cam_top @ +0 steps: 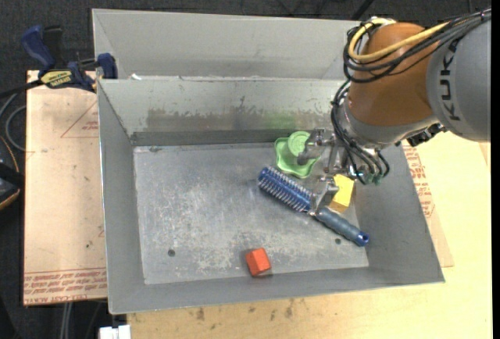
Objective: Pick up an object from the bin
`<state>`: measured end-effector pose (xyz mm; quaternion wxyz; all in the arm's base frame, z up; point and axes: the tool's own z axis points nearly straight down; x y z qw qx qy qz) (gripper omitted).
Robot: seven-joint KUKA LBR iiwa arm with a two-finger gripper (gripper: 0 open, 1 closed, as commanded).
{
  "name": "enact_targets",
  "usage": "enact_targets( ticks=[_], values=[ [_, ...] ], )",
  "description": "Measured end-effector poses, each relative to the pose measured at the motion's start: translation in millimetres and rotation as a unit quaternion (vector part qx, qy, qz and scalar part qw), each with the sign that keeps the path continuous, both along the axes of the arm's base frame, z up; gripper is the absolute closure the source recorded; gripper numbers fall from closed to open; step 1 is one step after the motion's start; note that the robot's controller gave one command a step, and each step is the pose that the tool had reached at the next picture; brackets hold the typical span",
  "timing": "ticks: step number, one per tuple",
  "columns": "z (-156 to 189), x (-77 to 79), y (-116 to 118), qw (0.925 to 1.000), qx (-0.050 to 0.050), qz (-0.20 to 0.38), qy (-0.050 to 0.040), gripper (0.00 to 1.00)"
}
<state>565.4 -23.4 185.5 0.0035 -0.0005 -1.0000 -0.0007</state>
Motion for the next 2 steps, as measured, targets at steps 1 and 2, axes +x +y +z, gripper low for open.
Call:
enact_targets(
  ticks=[1,2],
  values=[
    [-111.6,-1.9,-16.1,0.9999,0.000,0.008,-0.0082,0.00],
    [-107.8,0.1,-16.0,0.9999,0.000,0.008,-0.0115,1.00]
  ],
)
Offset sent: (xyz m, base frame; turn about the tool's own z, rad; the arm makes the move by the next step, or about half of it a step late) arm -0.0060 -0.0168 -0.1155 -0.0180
